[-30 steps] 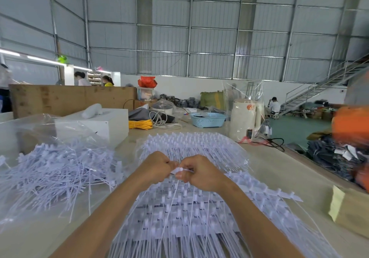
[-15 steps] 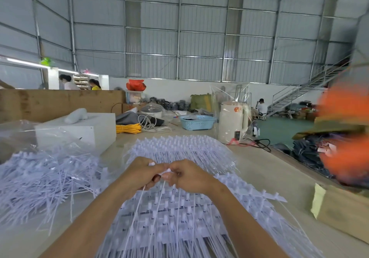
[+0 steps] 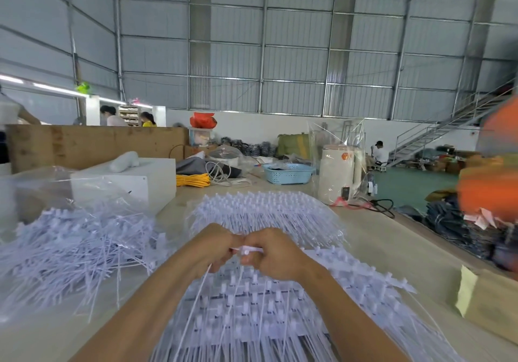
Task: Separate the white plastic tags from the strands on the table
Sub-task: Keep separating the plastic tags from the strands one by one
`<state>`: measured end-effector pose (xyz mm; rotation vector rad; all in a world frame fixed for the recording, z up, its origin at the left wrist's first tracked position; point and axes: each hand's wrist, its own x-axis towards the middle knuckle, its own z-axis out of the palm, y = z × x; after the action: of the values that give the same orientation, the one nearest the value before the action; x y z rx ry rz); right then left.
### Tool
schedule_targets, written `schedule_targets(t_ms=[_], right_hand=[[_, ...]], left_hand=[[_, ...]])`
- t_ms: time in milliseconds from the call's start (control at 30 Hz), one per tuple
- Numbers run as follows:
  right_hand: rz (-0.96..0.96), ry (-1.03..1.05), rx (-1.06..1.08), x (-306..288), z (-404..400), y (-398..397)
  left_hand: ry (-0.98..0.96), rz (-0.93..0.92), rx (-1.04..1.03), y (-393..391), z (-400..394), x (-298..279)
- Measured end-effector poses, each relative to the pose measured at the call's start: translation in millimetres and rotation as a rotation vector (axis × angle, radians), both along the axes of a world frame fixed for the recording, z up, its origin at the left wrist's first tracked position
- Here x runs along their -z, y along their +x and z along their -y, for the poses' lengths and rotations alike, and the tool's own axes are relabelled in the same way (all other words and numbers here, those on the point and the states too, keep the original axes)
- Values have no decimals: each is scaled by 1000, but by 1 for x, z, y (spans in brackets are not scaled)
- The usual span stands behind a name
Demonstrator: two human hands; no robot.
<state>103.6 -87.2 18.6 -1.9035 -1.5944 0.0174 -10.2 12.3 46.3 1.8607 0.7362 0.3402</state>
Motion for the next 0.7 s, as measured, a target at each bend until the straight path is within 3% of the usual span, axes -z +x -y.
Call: schedule_targets(t_ms=[233,333,433,600,700], right_hand=[[8,-28,4,-8,9,6],[-49,-37,17,-21,15,3],[-158,-49,-31,-28,18,1],[-143,-84,-47,-28,12,-9],[-160,-36,-23,-28,14,-6]], left_hand=[[-202,213,115,-17,-8,-24],[-39,254,-113,-25,-27,-21],[84,179,-256,-27,-43,-9],[-37,128,133,-7,-10,3],[156,154,155,3,1,10]])
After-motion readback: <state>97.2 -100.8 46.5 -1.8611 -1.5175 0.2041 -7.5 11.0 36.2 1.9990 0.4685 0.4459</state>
